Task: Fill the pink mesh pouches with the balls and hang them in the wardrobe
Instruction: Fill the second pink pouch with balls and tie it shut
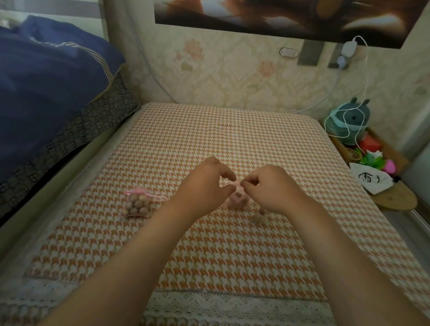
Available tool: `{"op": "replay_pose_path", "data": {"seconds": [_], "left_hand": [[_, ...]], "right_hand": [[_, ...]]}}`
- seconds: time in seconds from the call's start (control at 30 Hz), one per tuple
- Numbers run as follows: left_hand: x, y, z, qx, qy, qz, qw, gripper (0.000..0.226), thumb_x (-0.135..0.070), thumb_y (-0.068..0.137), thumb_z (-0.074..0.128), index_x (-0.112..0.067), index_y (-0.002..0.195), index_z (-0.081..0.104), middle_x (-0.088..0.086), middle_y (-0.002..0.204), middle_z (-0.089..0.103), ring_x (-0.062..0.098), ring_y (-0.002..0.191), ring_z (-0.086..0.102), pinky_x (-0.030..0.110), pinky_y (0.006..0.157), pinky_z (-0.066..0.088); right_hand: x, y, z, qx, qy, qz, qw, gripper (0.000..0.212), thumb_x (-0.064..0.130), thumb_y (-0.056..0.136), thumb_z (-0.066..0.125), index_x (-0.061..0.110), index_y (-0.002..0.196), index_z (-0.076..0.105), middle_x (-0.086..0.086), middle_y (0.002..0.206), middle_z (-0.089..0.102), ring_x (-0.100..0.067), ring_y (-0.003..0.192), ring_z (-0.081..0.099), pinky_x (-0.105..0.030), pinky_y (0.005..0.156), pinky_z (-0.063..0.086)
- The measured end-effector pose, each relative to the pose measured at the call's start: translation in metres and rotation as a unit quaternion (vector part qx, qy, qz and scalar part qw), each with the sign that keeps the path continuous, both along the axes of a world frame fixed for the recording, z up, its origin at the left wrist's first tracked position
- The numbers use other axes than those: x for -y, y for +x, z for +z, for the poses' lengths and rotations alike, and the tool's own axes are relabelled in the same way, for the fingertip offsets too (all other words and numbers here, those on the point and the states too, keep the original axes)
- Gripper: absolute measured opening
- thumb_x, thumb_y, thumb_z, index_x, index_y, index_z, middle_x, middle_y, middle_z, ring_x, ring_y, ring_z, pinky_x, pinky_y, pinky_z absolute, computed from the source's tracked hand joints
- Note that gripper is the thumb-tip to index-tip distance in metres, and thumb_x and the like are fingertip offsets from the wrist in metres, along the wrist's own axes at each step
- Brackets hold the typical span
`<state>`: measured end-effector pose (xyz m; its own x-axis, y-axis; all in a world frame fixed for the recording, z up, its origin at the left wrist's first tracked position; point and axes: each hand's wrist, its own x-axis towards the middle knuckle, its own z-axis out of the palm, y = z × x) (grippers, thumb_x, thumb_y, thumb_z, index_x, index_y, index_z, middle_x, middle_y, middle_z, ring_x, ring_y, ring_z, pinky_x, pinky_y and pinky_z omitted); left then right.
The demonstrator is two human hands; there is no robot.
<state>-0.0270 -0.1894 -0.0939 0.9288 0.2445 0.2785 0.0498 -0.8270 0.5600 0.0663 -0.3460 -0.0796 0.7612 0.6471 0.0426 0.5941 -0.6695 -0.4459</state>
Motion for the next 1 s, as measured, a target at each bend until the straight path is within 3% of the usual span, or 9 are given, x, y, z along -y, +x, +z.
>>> {"op": "replay_pose_path", "data": {"seconds": [0.1, 0.17, 0.23, 0.33, 0.4, 0.5, 0.6, 0.9, 1.0], "left_hand": [[0.014, -0.004, 0.002, 0.001, 0.009, -0.05, 0.999, 0.006, -0.033, 0.087, 0.07, -0.03, 0.092, 0.07, -0.016, 0.093, 0.059, -0.003, 0.074, 0.053, 0.019, 0.069, 0.044], [0.024, -0.005, -0.002, -0.059, 0.011, -0.092, 0.994, 0.007, -0.032, 0.088, 0.068, -0.029, 0.092, 0.073, -0.015, 0.088, 0.067, -0.002, 0.072, 0.056, 0.02, 0.069, 0.047], [0.036, -0.003, -0.011, -0.102, 0.056, -0.116, 0.986, 0.016, -0.032, 0.09, 0.065, -0.03, 0.103, 0.074, -0.013, 0.098, 0.072, 0.001, 0.076, 0.058, 0.023, 0.073, 0.05], [0.049, 0.002, -0.025, -0.115, 0.1, -0.116, 0.981, 0.027, -0.036, 0.092, 0.062, -0.035, 0.117, 0.07, -0.013, 0.116, 0.069, 0.011, 0.099, 0.063, 0.03, 0.082, 0.053], [0.055, 0.006, -0.033, -0.113, 0.119, -0.116, 0.98, 0.029, -0.031, 0.092, 0.062, -0.035, 0.119, 0.068, -0.011, 0.122, 0.066, 0.013, 0.107, 0.061, 0.026, 0.08, 0.049], [0.063, 0.009, -0.042, -0.102, 0.129, -0.117, 0.98, 0.029, -0.023, 0.091, 0.06, -0.032, 0.116, 0.07, -0.007, 0.121, 0.066, 0.017, 0.105, 0.062, 0.028, 0.079, 0.05], [0.065, 0.013, -0.047, -0.098, 0.127, -0.093, 0.983, 0.031, -0.02, 0.092, 0.056, -0.031, 0.118, 0.068, -0.004, 0.115, 0.067, 0.019, 0.099, 0.064, 0.034, 0.078, 0.054], [0.053, 0.008, -0.034, -0.091, 0.105, -0.07, 0.988, 0.018, -0.04, 0.088, 0.064, -0.027, 0.098, 0.071, -0.01, 0.094, 0.072, 0.01, 0.085, 0.066, 0.033, 0.073, 0.056], [0.046, 0.005, -0.016, -0.054, 0.09, -0.053, 0.993, 0.017, -0.043, 0.087, 0.065, -0.031, 0.097, 0.073, -0.012, 0.092, 0.073, 0.007, 0.084, 0.065, 0.033, 0.072, 0.056]], "right_hand": [[0.008, 0.011, -0.007, -0.018, 0.005, -0.023, 1.0, 0.029, 0.024, 0.096, 0.056, 0.016, 0.079, 0.078, 0.001, 0.067, 0.072, -0.01, 0.041, 0.048, -0.029, 0.047, 0.038], [0.012, 0.017, -0.014, -0.036, 0.02, -0.028, 0.999, 0.033, 0.022, 0.096, 0.055, 0.002, 0.075, 0.07, -0.004, 0.088, 0.078, -0.008, 0.035, 0.04, -0.028, 0.044, 0.035], [0.016, 0.019, -0.016, -0.038, 0.026, -0.03, 0.998, 0.032, 0.021, 0.096, 0.054, -0.001, 0.082, 0.071, -0.006, 0.097, 0.078, -0.01, 0.036, 0.037, -0.029, 0.044, 0.035], [0.02, 0.017, -0.013, -0.033, 0.026, -0.026, 0.999, 0.029, 0.021, 0.098, 0.054, 0.008, 0.092, 0.079, 0.008, 0.079, 0.076, -0.013, 0.042, 0.042, -0.037, 0.046, 0.04], [0.019, 0.014, -0.01, -0.033, 0.026, -0.02, 0.999, 0.027, 0.021, 0.099, 0.054, 0.018, 0.099, 0.081, 0.008, 0.08, 0.076, -0.013, 0.046, 0.048, -0.039, 0.05, 0.047], [0.017, 0.011, -0.012, -0.038, 0.036, -0.012, 0.999, 0.028, 0.022, 0.1, 0.054, 0.027, 0.113, 0.078, 0.006, 0.099, 0.077, -0.009, 0.062, 0.063, -0.032, 0.064, 0.056], [0.016, 0.013, -0.013, -0.033, 0.033, -0.011, 0.999, 0.028, 0.025, 0.099, 0.054, 0.027, 0.115, 0.077, 0.002, 0.111, 0.076, -0.013, 0.079, 0.069, -0.039, 0.08, 0.059], [0.013, 0.011, -0.01, -0.033, 0.035, -0.006, 0.999, 0.029, 0.022, 0.1, 0.053, 0.027, 0.117, 0.076, 0.003, 0.12, 0.073, -0.016, 0.099, 0.068, -0.043, 0.09, 0.057], [0.015, 0.013, -0.01, -0.029, 0.028, -0.005, 0.999, 0.03, 0.022, 0.099, 0.052, 0.031, 0.113, 0.077, 0.004, 0.104, 0.077, -0.016, 0.084, 0.07, -0.041, 0.079, 0.06]]}}
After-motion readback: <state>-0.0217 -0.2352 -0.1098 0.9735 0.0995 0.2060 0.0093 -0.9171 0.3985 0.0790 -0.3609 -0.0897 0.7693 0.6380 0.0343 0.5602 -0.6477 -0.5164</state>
